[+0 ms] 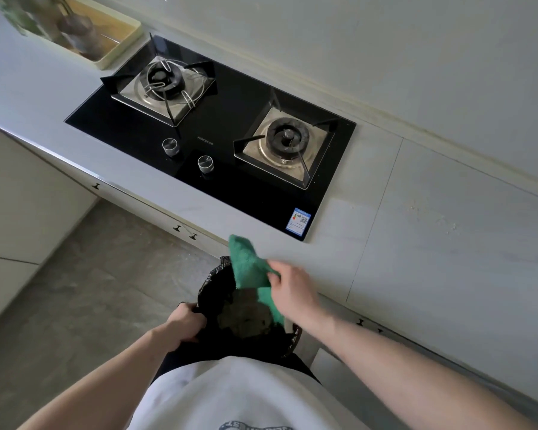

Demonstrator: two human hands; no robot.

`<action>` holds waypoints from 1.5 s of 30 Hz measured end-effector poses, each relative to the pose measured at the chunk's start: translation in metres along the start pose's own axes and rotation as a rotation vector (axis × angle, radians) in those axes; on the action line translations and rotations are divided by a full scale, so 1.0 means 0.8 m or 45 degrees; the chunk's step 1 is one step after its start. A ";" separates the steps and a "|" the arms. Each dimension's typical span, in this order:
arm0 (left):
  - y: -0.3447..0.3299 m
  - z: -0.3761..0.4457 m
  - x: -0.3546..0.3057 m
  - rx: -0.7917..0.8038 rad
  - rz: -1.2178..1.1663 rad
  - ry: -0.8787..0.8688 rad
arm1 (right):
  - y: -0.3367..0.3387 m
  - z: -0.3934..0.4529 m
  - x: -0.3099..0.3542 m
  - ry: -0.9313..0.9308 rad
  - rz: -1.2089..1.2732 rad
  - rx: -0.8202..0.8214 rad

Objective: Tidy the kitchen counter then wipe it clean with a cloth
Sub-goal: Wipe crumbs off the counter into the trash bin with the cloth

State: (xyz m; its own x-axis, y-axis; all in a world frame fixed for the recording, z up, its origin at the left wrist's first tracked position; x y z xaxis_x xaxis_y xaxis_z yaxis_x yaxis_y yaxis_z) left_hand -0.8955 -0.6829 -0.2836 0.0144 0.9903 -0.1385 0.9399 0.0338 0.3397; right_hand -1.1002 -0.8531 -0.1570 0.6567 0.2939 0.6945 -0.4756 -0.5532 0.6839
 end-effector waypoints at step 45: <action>-0.007 0.000 0.002 0.003 0.064 -0.005 | 0.211 0.121 -0.217 -0.349 -0.409 -0.283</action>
State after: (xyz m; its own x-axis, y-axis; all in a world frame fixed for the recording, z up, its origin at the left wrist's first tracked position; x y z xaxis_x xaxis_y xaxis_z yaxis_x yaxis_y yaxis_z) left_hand -0.9008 -0.6812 -0.2861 0.0630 0.9902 -0.1246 0.9388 -0.0164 0.3441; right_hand -1.2381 -1.0734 -0.1838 0.9070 0.1894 0.3761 -0.3175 -0.2791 0.9062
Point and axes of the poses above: each hand's wrist, its own z-axis towards the middle knuckle, its own y-axis out of the back of the hand, x = y × z, the point moved 8 cm from there along z, towards the middle knuckle, and after that the axes turned 12 degrees about y, right-handed, at the moved point
